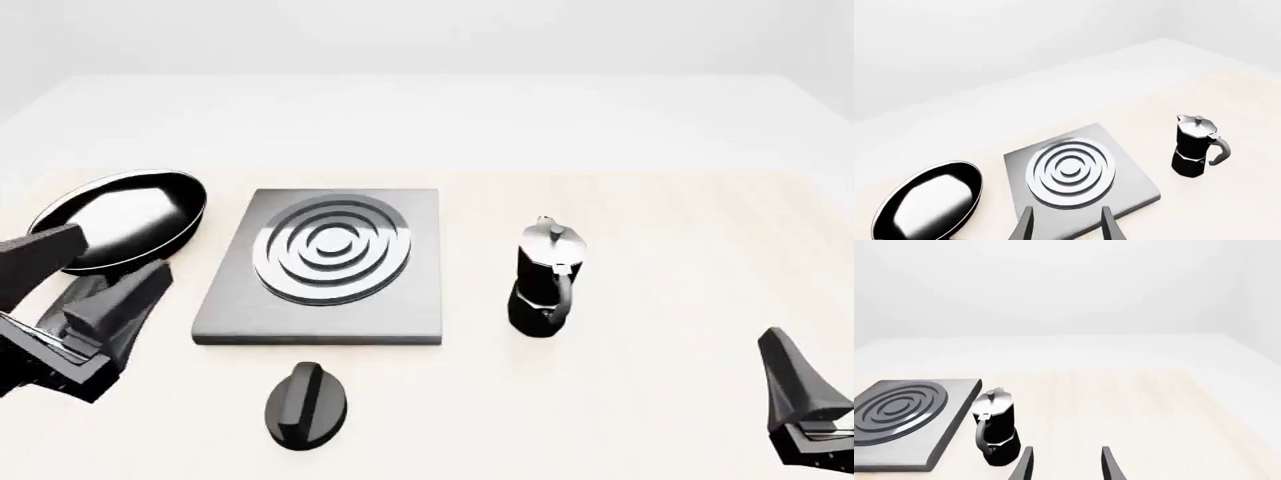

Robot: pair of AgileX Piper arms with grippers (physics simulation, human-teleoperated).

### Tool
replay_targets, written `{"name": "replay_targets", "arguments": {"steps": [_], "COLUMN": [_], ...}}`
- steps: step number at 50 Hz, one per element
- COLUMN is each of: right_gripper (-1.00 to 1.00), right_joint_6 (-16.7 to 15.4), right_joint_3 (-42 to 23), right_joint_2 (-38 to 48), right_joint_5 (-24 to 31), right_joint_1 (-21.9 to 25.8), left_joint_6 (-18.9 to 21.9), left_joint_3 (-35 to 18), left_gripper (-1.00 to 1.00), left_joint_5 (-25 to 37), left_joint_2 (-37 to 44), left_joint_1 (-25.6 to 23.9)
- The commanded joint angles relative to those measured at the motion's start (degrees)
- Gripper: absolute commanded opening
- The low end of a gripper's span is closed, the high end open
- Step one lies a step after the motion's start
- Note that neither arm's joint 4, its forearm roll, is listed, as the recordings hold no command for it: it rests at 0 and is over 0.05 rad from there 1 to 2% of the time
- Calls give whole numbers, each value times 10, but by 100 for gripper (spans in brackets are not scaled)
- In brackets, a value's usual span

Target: Turn on the stove and put the moka pot on it.

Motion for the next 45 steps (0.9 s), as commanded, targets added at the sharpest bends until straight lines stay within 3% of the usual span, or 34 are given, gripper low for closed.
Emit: {"name": "replay_targets", "arguments": {"steps": [1, 8, 17, 29, 45], "right_gripper": [100, 100, 100, 100, 100], "right_joint_6": [1, 5, 5, 10, 11], "right_joint_3": [0, 0, 0, 0, 0], "right_joint_2": [0, 1, 0, 0, -1], "right_joint_5": [3, 4, 6, 9, 16], "right_joint_1": [1, 8, 9, 11, 8], "left_joint_6": [2, 3, -36, -59, -143], "left_joint_3": [-38, -39, -56, -80, -123], "left_gripper": [100, 100, 100, 100, 100], "left_joint_5": [-4, -38, -55, -88, -116], "left_joint_2": [155, 226, 319, 417, 540], "left_joint_1": [-61, -97, -140, -188, -262]}}
